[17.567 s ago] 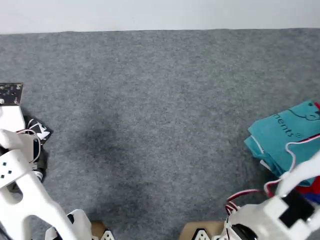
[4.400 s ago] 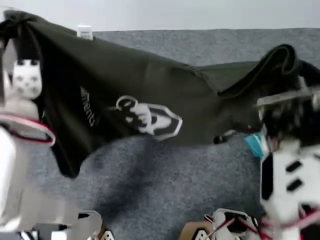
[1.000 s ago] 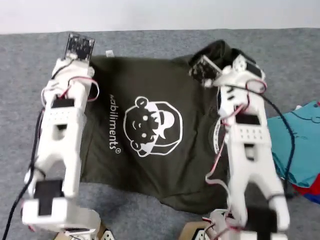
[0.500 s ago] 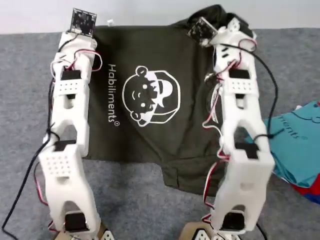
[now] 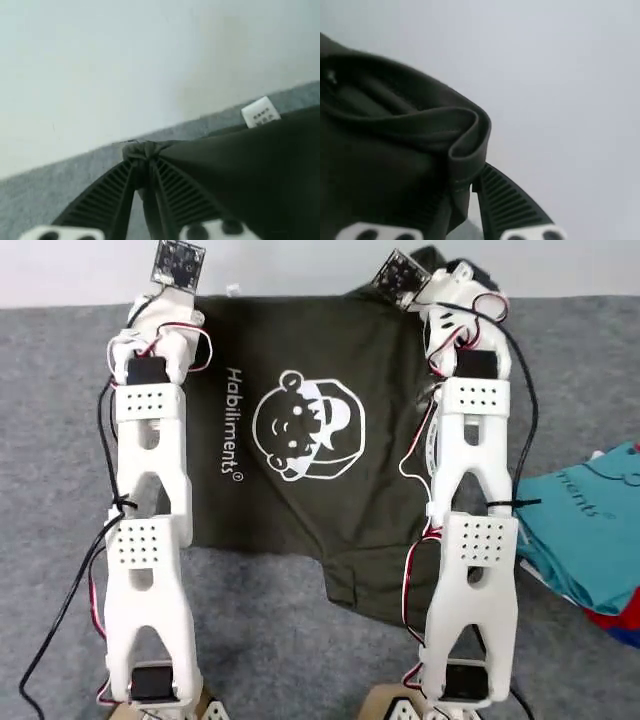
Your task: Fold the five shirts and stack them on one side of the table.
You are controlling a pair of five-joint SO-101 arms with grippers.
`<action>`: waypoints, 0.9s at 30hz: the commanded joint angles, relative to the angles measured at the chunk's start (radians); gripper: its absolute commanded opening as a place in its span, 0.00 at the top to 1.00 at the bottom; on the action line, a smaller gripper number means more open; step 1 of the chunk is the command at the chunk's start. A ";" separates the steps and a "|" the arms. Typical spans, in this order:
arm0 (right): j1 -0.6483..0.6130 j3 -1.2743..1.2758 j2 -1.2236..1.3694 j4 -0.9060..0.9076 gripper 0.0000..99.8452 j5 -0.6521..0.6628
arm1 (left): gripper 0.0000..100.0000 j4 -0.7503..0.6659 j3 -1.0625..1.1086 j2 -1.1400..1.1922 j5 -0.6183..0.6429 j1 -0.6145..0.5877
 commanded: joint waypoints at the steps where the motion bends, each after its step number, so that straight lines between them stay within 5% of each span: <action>1: -0.002 -0.149 -0.008 0.272 0.99 -0.009 | 1.00 0.255 -0.114 -0.009 -0.104 0.008; 13: -0.018 -0.371 -0.001 0.944 0.99 -0.015 | 1.00 0.882 -0.222 -0.014 -0.307 0.032; 23: -0.047 -0.384 -0.085 1.162 0.99 -0.166 | 1.00 0.902 -0.197 -0.044 -0.302 0.032; 27: -0.051 -0.353 -0.145 1.165 0.99 -0.192 | 1.00 0.902 0.025 -0.181 -0.313 0.040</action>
